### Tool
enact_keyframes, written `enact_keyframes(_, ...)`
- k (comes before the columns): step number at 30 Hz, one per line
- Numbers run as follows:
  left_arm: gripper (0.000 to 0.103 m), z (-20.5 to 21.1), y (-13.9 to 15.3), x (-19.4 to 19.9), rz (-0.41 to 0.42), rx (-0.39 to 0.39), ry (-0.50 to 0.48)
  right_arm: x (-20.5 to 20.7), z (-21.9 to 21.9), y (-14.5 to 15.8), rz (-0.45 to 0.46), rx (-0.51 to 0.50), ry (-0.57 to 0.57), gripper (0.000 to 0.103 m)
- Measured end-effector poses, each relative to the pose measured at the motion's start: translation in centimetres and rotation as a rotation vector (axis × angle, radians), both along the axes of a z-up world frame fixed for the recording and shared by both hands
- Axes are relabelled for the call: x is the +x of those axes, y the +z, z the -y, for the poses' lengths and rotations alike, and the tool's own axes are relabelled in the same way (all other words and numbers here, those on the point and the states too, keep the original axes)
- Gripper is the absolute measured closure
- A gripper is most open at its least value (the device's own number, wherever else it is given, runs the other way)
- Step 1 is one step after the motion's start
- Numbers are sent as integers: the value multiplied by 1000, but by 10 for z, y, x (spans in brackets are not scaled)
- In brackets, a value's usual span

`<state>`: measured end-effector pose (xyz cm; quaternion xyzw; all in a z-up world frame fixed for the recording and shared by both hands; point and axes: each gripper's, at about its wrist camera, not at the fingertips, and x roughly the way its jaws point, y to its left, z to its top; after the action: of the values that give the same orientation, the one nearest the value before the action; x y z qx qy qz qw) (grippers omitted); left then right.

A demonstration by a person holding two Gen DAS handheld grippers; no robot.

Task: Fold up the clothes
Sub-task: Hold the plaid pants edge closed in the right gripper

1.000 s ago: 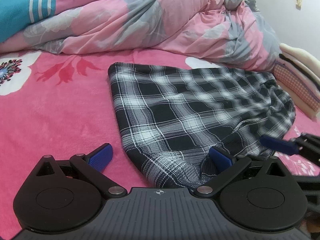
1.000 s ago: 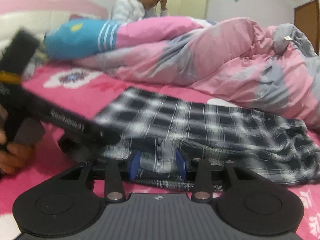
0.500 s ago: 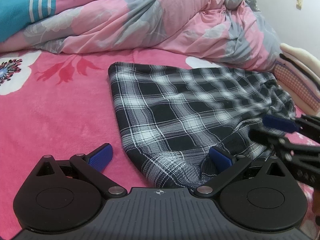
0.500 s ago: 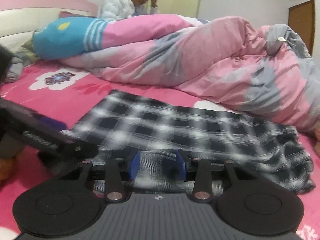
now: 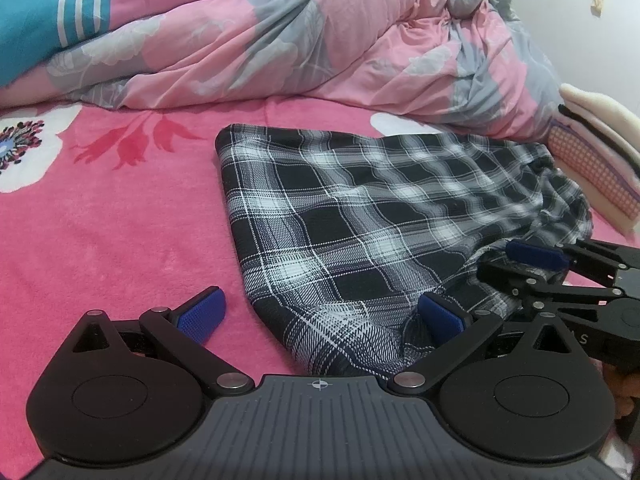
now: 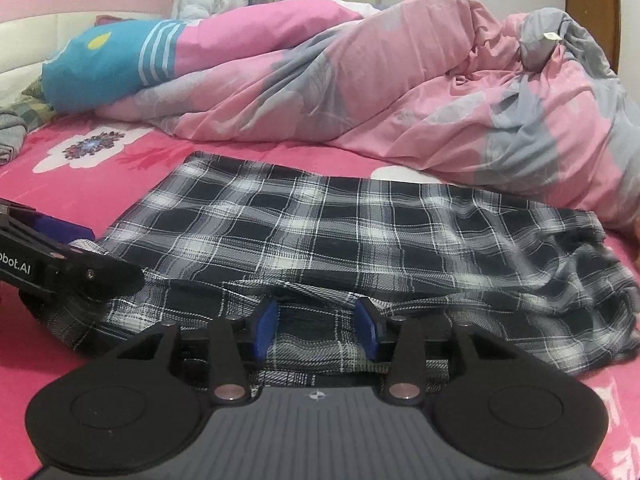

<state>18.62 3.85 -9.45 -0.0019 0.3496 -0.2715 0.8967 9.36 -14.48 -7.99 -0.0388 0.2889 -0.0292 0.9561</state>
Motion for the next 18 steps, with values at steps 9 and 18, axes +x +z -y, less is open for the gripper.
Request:
enact_keyframes(9, 0, -2, 2, -11, 66, 3, 34, 0, 8, -2, 17, 55, 5, 57)
enact_keyframes(18, 0, 12, 25, -45, 234, 13, 80, -1, 16, -4, 29, 105, 6, 56)
